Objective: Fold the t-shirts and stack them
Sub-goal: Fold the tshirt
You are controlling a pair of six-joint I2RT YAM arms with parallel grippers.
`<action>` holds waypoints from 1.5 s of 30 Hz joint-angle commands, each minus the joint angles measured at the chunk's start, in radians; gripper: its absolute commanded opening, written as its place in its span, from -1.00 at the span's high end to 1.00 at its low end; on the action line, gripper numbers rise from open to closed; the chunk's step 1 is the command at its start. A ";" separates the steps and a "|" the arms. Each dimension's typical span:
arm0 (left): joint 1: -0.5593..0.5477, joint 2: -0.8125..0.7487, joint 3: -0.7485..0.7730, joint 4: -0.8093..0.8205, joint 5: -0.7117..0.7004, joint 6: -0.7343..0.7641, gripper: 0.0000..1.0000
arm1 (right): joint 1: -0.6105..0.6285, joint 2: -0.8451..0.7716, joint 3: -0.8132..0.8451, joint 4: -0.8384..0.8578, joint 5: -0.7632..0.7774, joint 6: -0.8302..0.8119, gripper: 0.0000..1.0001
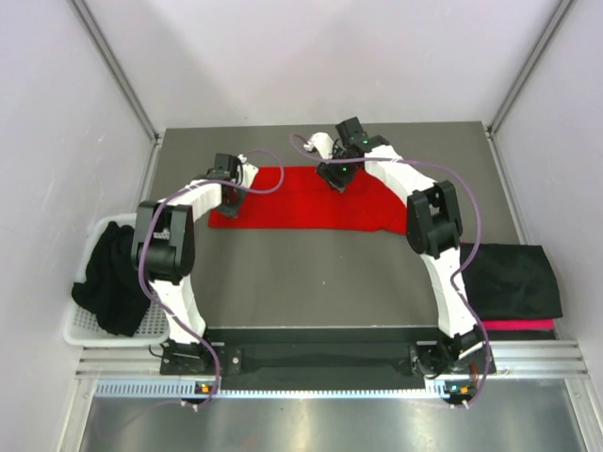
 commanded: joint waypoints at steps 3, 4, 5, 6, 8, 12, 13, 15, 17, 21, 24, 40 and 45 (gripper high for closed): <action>0.005 -0.104 -0.027 0.031 -0.008 -0.002 0.48 | 0.001 -0.302 -0.151 0.144 0.087 0.017 -0.23; 0.005 -0.146 -0.027 0.034 0.001 0.009 0.45 | 0.001 -0.341 -0.231 0.182 0.098 0.008 -0.24; 0.005 -0.169 -0.032 0.042 0.030 0.035 0.39 | 0.000 -0.415 -0.271 0.200 0.112 0.004 -0.33; 0.005 -0.192 -0.036 0.046 0.042 0.046 0.37 | 0.000 -0.451 -0.312 0.220 0.142 0.002 -0.39; 0.005 -0.253 -0.046 0.049 0.071 0.076 0.35 | -0.003 -0.511 -0.420 0.260 0.168 0.005 -0.42; 0.005 -0.293 -0.047 -0.006 0.071 0.161 0.35 | -0.022 -0.592 -0.535 0.187 0.158 0.026 -0.39; 0.005 -0.296 -0.058 -0.036 0.070 0.176 0.36 | -0.029 -0.597 -0.567 0.159 0.130 0.031 -0.36; 0.005 -0.303 -0.084 -0.046 0.061 0.219 0.37 | -0.067 -0.593 -0.609 0.068 0.022 0.034 -0.22; 0.007 -0.310 -0.131 -0.027 0.053 0.245 0.37 | -0.117 -0.592 -0.642 0.027 -0.045 0.037 -0.10; 0.007 -0.293 -0.153 -0.012 0.061 0.236 0.38 | -0.179 -0.617 -0.756 0.044 -0.066 0.025 -0.06; 0.011 -0.251 -0.153 0.028 0.045 0.208 0.42 | -0.213 -0.620 -0.811 0.041 -0.068 0.005 -0.07; 0.030 -0.051 -0.084 0.089 -0.016 0.142 0.46 | -0.327 -0.634 -0.900 0.027 -0.049 -0.050 -0.11; 0.031 -0.014 -0.076 0.100 -0.025 0.133 0.47 | -0.381 -0.640 -0.902 0.029 -0.054 -0.062 -0.11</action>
